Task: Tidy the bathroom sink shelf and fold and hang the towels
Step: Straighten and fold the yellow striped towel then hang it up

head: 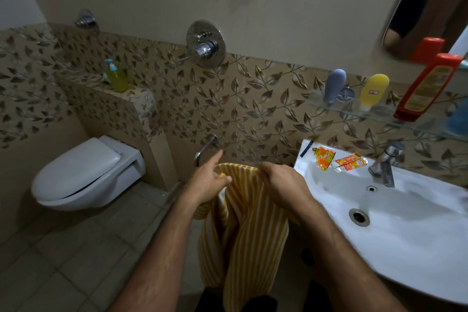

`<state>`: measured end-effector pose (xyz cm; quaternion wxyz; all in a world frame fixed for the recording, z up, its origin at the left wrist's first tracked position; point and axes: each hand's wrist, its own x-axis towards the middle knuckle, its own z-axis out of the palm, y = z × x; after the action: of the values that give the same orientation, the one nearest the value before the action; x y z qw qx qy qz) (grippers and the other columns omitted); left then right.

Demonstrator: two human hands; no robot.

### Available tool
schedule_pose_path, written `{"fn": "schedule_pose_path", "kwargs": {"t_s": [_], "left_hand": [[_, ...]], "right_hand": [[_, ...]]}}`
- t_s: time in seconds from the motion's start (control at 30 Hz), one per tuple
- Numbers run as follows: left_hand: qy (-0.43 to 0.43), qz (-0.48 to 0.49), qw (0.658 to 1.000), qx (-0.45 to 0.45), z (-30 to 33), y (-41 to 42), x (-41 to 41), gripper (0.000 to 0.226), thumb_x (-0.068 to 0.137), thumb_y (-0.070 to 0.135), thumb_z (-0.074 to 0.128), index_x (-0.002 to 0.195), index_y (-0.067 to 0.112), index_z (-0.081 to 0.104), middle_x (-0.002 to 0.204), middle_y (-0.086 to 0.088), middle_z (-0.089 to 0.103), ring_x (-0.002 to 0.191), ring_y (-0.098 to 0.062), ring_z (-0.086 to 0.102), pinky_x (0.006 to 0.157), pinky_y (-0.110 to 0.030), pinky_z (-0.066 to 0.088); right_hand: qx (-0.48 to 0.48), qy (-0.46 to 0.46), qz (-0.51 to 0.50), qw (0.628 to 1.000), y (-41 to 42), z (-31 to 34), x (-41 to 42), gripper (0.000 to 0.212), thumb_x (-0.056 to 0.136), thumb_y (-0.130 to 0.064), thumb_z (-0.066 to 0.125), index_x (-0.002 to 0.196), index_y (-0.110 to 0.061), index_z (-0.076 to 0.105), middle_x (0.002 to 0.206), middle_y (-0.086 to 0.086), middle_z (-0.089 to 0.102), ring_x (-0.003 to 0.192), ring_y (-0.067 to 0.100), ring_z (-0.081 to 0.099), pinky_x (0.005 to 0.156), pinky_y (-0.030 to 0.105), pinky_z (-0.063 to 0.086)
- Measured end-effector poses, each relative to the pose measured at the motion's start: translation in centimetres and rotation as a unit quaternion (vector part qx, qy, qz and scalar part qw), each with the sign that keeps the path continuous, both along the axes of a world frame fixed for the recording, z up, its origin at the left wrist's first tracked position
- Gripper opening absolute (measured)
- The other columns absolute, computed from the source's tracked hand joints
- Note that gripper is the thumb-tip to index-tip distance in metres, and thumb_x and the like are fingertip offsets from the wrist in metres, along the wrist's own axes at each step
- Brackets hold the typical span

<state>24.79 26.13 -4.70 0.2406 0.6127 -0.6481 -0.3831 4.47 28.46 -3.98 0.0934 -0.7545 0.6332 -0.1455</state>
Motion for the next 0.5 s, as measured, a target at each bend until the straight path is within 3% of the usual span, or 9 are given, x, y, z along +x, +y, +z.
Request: {"fn": "schedule_pose_path", "kwargs": {"t_s": [0.03, 0.1, 0.17, 0.23, 0.3, 0.37, 0.5], "left_hand": [[0.040, -0.042, 0.998, 0.001, -0.1, 0.4, -0.2, 0.078, 0.089, 0.024, 0.066, 0.150, 0.042, 0.022, 0.066, 0.005, 0.058, 0.065, -0.009, 0.056, 0.072, -0.028, 0.046], [0.091, -0.109, 0.990, 0.004, -0.4, 0.5, -0.5, 0.075, 0.089, 0.025, 0.065, 0.148, 0.050, 0.024, 0.059, 0.006, 0.041, 0.060, -0.008, 0.042, 0.068, -0.029, 0.040], [0.114, -0.146, 0.983, 0.013, -0.4, 0.2, -0.9, 0.065, 0.087, 0.027, 0.063, 0.140, 0.055, 0.037, 0.074, 0.003, 0.052, 0.073, -0.011, 0.051, 0.082, -0.033, 0.050], [0.120, -0.163, 0.979, 0.008, -0.3, -0.2, -1.1, 0.041, 0.087, 0.022, 0.062, 0.123, 0.040, 0.061, 0.097, 0.005, 0.068, 0.090, -0.010, 0.064, 0.095, -0.041, 0.052], [0.096, -0.150, 0.984, -0.008, -0.4, -0.3, -1.2, 0.015, 0.088, 0.019, 0.063, 0.098, 0.028, 0.070, 0.087, 0.007, 0.072, 0.084, -0.007, 0.067, 0.091, -0.044, 0.055], [0.072, -0.120, 0.989, -0.040, -0.3, -0.2, -1.6, 0.005, 0.084, 0.026, 0.065, 0.084, 0.028, 0.069, 0.075, 0.008, 0.070, 0.073, -0.007, 0.064, 0.082, -0.044, 0.055], [0.006, -0.037, 0.991, -0.129, 0.1, -0.3, -2.5, 0.008, 0.086, 0.022, 0.065, 0.081, 0.028, 0.065, 0.068, 0.012, 0.063, 0.065, -0.003, 0.056, 0.062, -0.026, 0.044]], "right_hand": [[0.000, 0.010, 0.014, 1.000, -0.2, 0.1, 0.1, 0.019, 0.101, -0.034, 0.038, 0.093, -0.026, 0.053, 0.095, 0.005, 0.068, 0.089, 0.029, 0.061, 0.067, 0.037, 0.045], [0.009, 0.026, 0.049, 0.998, -0.4, 0.5, 0.4, 0.018, 0.100, -0.034, 0.039, 0.098, -0.026, 0.055, 0.091, 0.004, 0.067, 0.087, 0.028, 0.062, 0.069, 0.039, 0.050], [0.018, 0.022, 0.083, 0.996, -0.4, 0.9, 0.6, 0.016, 0.100, -0.037, 0.041, 0.098, -0.029, 0.055, 0.088, 0.003, 0.066, 0.084, 0.027, 0.061, 0.070, 0.040, 0.051], [0.019, 0.015, 0.098, 0.995, -0.3, 1.1, 0.6, 0.019, 0.099, -0.040, 0.043, 0.105, -0.031, 0.058, 0.090, 0.003, 0.067, 0.085, 0.026, 0.061, 0.071, 0.040, 0.051], [0.019, 0.010, 0.092, 0.996, 0.0, 1.3, 0.6, 0.022, 0.099, -0.041, 0.043, 0.100, -0.027, 0.060, 0.087, 0.002, 0.066, 0.082, 0.024, 0.059, 0.069, 0.040, 0.050], [0.009, -0.006, 0.084, 0.996, 0.2, 1.4, 0.4, 0.023, 0.098, -0.041, 0.046, 0.091, -0.024, 0.059, 0.082, 0.000, 0.064, 0.079, 0.022, 0.058, 0.068, 0.040, 0.049], [0.106, -0.086, 0.045, 0.990, 0.3, 1.4, -0.9, 0.018, 0.088, -0.036, 0.067, 0.081, -0.022, 0.058, 0.078, -0.004, 0.061, 0.076, 0.016, 0.058, 0.070, 0.039, 0.050]]}}
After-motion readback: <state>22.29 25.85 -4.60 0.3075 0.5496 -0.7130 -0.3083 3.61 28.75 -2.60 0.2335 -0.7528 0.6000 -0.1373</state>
